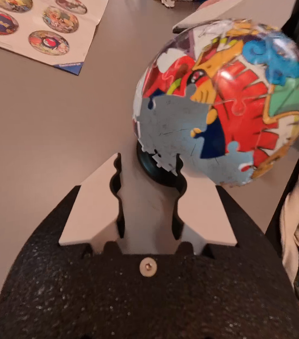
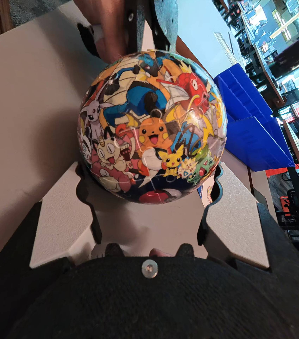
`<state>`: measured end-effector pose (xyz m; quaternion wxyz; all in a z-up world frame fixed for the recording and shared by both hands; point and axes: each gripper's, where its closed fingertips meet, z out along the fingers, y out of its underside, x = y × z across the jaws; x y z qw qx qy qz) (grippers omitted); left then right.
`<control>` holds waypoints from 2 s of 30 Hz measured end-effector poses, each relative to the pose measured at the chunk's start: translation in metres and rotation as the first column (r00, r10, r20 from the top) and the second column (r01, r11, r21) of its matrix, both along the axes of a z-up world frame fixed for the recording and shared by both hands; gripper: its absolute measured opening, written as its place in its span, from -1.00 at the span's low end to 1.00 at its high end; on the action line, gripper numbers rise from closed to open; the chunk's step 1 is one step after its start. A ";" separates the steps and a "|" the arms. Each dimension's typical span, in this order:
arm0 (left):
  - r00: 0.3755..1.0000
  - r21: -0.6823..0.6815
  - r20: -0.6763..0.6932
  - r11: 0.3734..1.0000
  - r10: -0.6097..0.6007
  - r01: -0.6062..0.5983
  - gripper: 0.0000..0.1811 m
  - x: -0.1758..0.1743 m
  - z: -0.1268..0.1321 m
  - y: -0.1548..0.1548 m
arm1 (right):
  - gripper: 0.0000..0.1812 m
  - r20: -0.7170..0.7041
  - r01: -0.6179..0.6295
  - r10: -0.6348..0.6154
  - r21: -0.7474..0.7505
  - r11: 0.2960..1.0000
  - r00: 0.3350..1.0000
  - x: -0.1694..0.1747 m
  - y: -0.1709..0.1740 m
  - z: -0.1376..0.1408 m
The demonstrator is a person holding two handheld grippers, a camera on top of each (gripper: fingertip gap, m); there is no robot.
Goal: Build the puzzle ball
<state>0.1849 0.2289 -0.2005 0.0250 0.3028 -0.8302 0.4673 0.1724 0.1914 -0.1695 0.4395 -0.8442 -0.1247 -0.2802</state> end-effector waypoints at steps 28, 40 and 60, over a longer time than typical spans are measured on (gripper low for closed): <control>0.995 0.240 0.070 0.970 -0.069 0.051 -0.49 -0.009 -0.016 0.045 | 0.56 0.039 0.035 -0.035 -0.003 0.999 0.999 0.007 0.007 -0.004; 0.989 0.285 0.125 0.958 -0.078 0.039 -0.86 -0.008 -0.023 0.041 | 0.56 0.057 0.044 -0.044 -0.004 0.999 0.997 0.007 0.006 -0.004; 0.975 0.113 0.202 0.987 0.090 -0.115 -0.10 0.016 0.010 0.037 | 0.60 -0.003 -0.016 0.016 -0.005 1.000 1.000 0.000 0.011 0.004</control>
